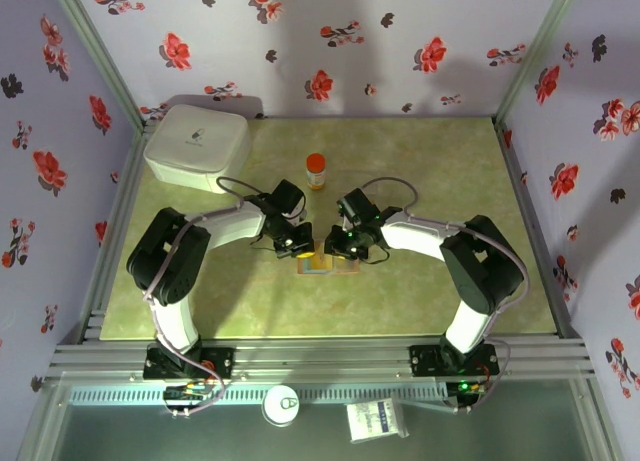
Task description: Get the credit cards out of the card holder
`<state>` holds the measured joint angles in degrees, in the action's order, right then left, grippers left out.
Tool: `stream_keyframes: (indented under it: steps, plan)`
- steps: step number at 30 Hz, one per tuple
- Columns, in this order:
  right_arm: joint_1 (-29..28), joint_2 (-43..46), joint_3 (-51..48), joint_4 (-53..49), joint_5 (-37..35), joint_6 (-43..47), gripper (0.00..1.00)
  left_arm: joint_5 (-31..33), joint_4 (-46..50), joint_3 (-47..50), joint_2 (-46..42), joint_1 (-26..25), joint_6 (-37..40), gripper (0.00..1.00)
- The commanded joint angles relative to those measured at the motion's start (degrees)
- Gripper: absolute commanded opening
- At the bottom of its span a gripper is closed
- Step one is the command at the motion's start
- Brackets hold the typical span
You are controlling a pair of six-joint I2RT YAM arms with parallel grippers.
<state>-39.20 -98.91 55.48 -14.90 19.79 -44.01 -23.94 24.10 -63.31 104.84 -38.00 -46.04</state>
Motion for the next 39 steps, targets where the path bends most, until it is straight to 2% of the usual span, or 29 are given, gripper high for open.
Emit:
stream_keyframes:
  steps: [1,16,39]
  plan:
    - [0.53,-1.42,-0.29,0.66,0.94,-0.64,0.25,0.75,1.22,1.04,1.96,-0.47,1.58,0.0]
    - [0.79,-2.53,-1.33,4.21,3.62,-1.73,0.24,0.88,1.66,1.35,2.96,-0.42,1.89,0.0]
    - [3.77,2.49,-6.08,6.84,4.43,-2.45,0.04,0.96,2.16,1.17,1.77,-0.42,1.79,0.0]
